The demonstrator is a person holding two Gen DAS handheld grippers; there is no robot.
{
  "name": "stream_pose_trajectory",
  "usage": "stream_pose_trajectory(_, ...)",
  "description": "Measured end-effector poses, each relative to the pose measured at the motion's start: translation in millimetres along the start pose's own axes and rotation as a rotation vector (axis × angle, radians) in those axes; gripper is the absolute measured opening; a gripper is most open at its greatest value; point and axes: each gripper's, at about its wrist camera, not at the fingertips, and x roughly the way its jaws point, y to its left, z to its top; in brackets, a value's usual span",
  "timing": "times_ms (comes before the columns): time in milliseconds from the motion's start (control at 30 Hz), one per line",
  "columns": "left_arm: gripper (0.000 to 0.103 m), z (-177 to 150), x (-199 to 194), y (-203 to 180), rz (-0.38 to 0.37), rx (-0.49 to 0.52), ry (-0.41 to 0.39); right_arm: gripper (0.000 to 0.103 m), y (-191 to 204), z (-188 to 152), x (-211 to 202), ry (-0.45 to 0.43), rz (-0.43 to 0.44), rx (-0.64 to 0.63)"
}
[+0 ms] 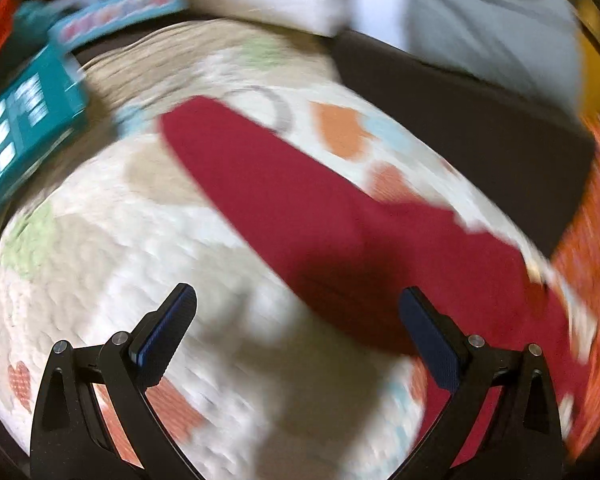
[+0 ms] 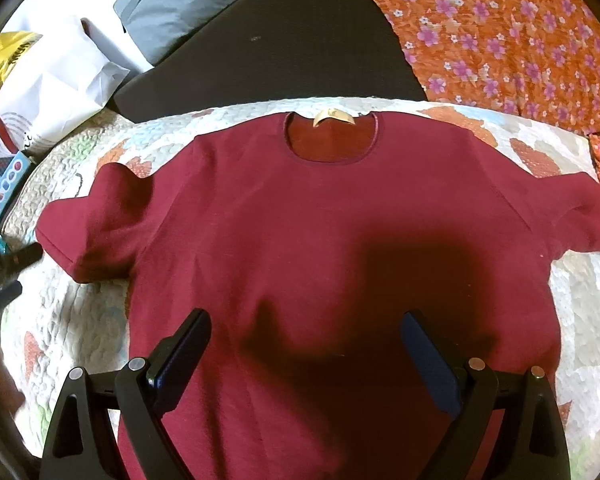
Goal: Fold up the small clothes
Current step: 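Grasp the shirt sleeve cuff with the left tool and lift it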
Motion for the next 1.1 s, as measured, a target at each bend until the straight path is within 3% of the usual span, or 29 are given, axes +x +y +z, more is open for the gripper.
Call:
stream_pose_trajectory(167,0.093,44.7,26.9,57.9,0.089,-0.194,-0.027,0.095,5.4,-1.9,6.7,0.026,0.022,-0.028)
stream_pose_trajectory(200,0.088,51.2,31.8,63.4,0.114,-0.207,-0.037,0.095,5.9,-2.2,7.9,0.029,0.023,-0.032)
stream_pose_trajectory(333,0.083,77.1,59.4,80.6,0.185,-0.211,-0.048,0.095,3.8,-1.3,10.5,0.031,0.029,-0.030)
stream_pose_trajectory(433,0.072,86.3,81.1,87.2,0.178,-0.219,-0.029,0.095,1.4,-0.2,13.4,0.036,0.031,-0.020)
stream_pose_trajectory(500,0.069,91.0,88.1,84.4,0.199,-0.190,-0.074,0.095,0.3,-0.3,16.9,0.046,0.030,-0.019)
stream_pose_trajectory(533,0.056,93.0,91.7,80.7,0.195,-0.163,-0.093,0.095,0.8,-0.1,18.3,0.050,0.029,-0.020)
stream_pose_trajectory(567,0.051,94.5,95.0,77.7,0.195,-0.141,-0.095,0.095,0.5,-0.4,19.9,0.055,0.027,-0.023)
stream_pose_trajectory(600,0.037,96.2,97.3,74.6,0.193,-0.117,-0.102,0.095,0.1,-0.7,20.6,0.057,0.027,-0.025)
stream_pose_trajectory(633,0.019,97.4,98.5,72.3,0.172,-0.100,-0.102,0.095,-0.2,-0.9,20.8,0.058,0.026,-0.025)
stream_pose_trajectory(700,0.008,101.1,97.8,72.0,0.138,-0.105,-0.084,0.095,-1.6,-0.9,20.7,0.058,0.027,-0.022)
stream_pose_trajectory(800,0.007,102.0,70.3,62.8,-0.016,-0.132,-0.080,0.095,-5.5,-0.1,17.6,0.052,0.037,-0.010)
stream_pose_trajectory(933,0.007,95.1,7.3,13.6,-0.213,-0.043,-0.124,0.095,-15.2,1.9,11.0,0.033,0.048,0.027)
stream_pose_trajectory(1000,0.007,80.9,-31.2,-26.9,-0.339,0.023,-0.140,0.095,-22.7,2.3,6.2,0.022,0.060,0.056)
stream_pose_trajectory(1100,0.007,51.7,-59.4,-90.7,-0.463,0.139,-0.133,0.095,-34.4,3.5,-2.4,0.001,0.067,0.085)
